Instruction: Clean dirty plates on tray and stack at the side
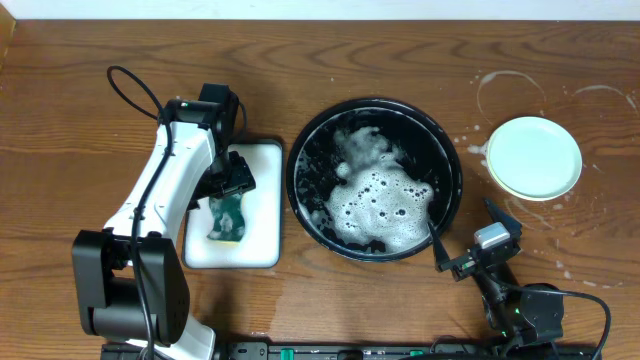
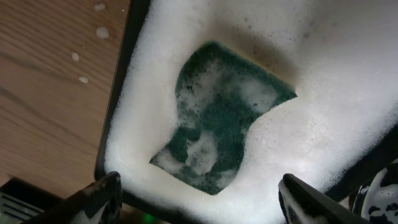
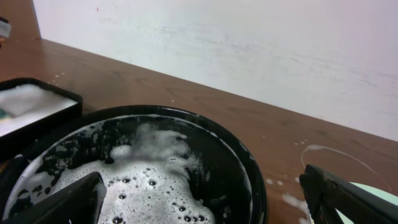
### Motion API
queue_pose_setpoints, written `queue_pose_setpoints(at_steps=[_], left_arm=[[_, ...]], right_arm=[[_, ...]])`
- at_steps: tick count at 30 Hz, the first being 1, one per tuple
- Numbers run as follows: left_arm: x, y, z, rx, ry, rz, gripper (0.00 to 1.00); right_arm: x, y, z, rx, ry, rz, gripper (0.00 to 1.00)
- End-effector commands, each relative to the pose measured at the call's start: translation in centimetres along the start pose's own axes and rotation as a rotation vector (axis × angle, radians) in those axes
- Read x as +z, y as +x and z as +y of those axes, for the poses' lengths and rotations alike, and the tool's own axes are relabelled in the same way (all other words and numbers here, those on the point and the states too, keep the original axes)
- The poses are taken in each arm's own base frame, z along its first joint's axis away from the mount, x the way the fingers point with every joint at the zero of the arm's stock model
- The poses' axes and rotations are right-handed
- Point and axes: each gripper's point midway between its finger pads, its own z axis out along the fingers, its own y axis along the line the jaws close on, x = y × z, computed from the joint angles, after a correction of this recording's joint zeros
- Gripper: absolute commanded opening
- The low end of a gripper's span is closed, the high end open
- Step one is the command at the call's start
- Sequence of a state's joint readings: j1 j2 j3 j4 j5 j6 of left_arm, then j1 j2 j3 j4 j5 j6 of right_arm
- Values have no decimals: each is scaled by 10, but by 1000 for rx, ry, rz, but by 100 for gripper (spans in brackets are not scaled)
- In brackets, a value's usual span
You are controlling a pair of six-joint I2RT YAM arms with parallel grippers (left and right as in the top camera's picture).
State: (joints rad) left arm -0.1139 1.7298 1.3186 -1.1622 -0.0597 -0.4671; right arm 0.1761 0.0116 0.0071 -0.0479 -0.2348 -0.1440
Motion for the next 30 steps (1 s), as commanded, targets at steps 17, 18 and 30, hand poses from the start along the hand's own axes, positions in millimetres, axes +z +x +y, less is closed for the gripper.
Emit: queue_pose_setpoints(at_steps=[17, 18, 30], left_arm=[[-1, -3, 7, -11, -15, -12, 81], [-3, -3, 8, -12, -13, -17, 81], [-74, -2, 8, 4, 119, -447, 81]], right_arm=[[0, 0, 3, -15, -10, -1, 99], [0, 0, 3, -15, -10, -2, 99], [0, 0, 3, -16, -10, -2, 99]])
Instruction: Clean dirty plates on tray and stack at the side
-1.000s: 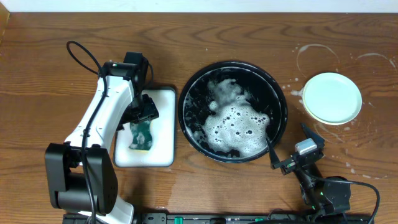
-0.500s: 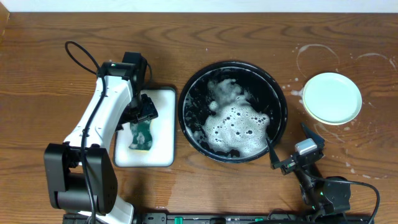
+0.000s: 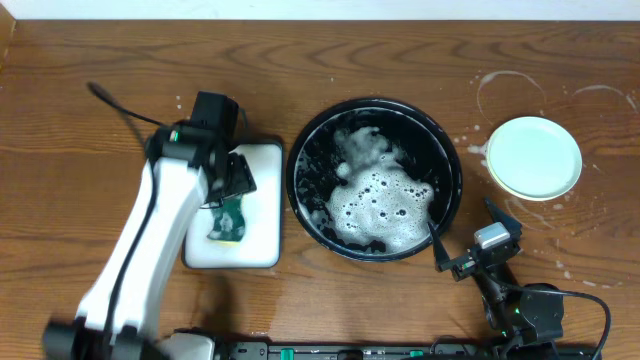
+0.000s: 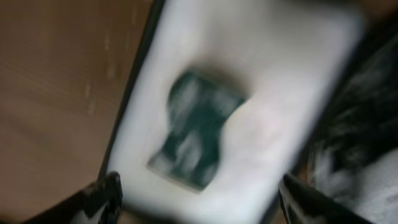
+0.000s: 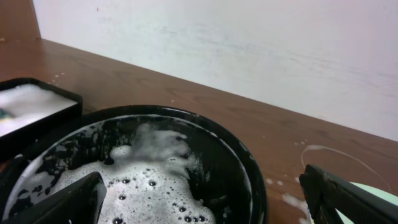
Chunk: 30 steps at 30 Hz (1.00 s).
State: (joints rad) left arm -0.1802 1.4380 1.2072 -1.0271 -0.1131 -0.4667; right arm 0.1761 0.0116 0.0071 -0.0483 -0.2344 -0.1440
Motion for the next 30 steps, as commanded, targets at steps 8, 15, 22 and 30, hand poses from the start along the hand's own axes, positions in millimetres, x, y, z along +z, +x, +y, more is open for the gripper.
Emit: queue_pose_setpoints(at_steps=[8, 15, 22, 30], left_arm=[[-73, -28, 17, -81, 239, -627, 81], [-80, -17, 40, -181, 343, -881, 81], [-76, 2, 68, -275, 387, -1080, 81], [-74, 17, 86, -334, 402, -1207, 81]], right_arm=[[0, 0, 3, -15, -10, -2, 99], [0, 0, 3, -16, -10, -2, 99], [0, 0, 3, -15, -10, -2, 99], [0, 0, 3, -16, -10, -2, 99]])
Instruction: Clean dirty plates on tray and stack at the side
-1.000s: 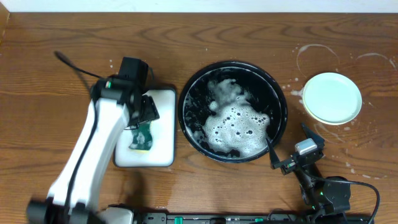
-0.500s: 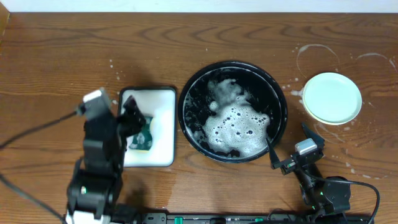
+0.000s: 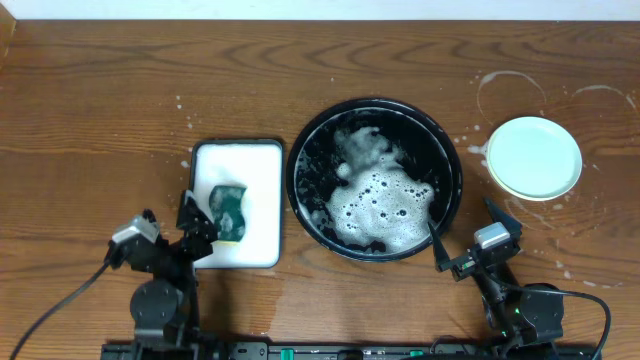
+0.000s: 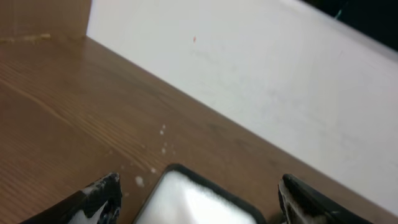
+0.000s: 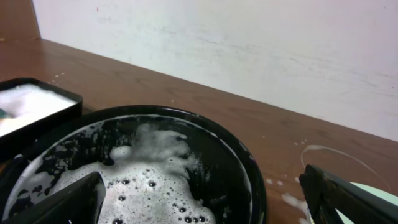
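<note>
A white tray (image 3: pixel 262 160) full of foam holds a green sponge (image 3: pixel 228 212). One pale round plate (image 3: pixel 534 157) lies on the table at the far right. My left gripper (image 3: pixel 196 228) rests at the front of the table just left of the tray, open and holding nothing. In the left wrist view the left gripper (image 4: pixel 199 202) faces the tray's corner (image 4: pixel 186 199). My right gripper (image 3: pixel 467 232) sits open near the front right, by the black basin (image 3: pixel 440 140). In the right wrist view the right gripper (image 5: pixel 202 199) points over the basin's suds (image 5: pixel 143 186).
The black basin (image 5: pixel 249 180) of soapy water stands between tray and plate. Water rings and splashes mark the wood around the plate (image 3: pixel 510 85). A white wall (image 4: pixel 280 93) runs along the table's far edge.
My left arm reached over the tray with its open gripper above the sponge; now it is folded back at the table's front edge. The sponge still lies in the tray. The right arm is unchanged.
My left gripper hung open close over the sponge in the foamy tray. A second later it was higher above the sponge, still open. Now it rests at the front edge, empty, with the sponge left in the tray and the right arm still throughout.
</note>
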### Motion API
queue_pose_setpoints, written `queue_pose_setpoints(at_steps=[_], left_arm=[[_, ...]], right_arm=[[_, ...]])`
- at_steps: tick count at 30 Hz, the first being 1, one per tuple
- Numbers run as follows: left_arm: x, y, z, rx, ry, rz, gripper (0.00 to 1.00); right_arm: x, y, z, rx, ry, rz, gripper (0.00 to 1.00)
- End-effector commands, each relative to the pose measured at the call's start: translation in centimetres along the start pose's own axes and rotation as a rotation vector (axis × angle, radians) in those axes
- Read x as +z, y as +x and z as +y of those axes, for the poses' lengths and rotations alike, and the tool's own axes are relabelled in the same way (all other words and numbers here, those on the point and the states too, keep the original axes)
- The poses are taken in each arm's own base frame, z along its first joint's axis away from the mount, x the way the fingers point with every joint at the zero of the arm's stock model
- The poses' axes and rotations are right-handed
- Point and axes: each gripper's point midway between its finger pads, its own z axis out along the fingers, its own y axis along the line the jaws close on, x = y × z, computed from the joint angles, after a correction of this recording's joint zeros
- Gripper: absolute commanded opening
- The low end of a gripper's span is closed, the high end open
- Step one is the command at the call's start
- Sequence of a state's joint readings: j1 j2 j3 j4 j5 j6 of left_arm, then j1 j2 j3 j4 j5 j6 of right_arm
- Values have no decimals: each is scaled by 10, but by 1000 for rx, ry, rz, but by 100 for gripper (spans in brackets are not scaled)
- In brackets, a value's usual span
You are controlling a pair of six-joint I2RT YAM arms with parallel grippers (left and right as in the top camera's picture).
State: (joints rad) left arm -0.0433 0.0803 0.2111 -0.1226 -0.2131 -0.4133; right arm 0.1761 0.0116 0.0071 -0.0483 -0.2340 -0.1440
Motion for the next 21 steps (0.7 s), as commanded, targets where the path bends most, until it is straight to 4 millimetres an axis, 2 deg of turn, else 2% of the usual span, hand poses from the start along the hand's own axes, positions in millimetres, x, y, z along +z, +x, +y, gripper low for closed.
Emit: queue_pose_setpoints(at_steps=[1, 5, 13, 21], left_arm=[[-3, -1, 6, 3, -5, -55, 81], [3, 12, 10, 3, -3, -51, 81], [11, 56, 23, 28, -21, 33, 81], [11, 58, 24, 30, -25, 40, 81]], right_arm=[[0, 0, 3, -15, -10, -2, 99], [0, 0, 3, -15, -10, -3, 99], [0, 0, 3, -15, -10, -2, 99], [0, 0, 3, -15, -11, -2, 99]])
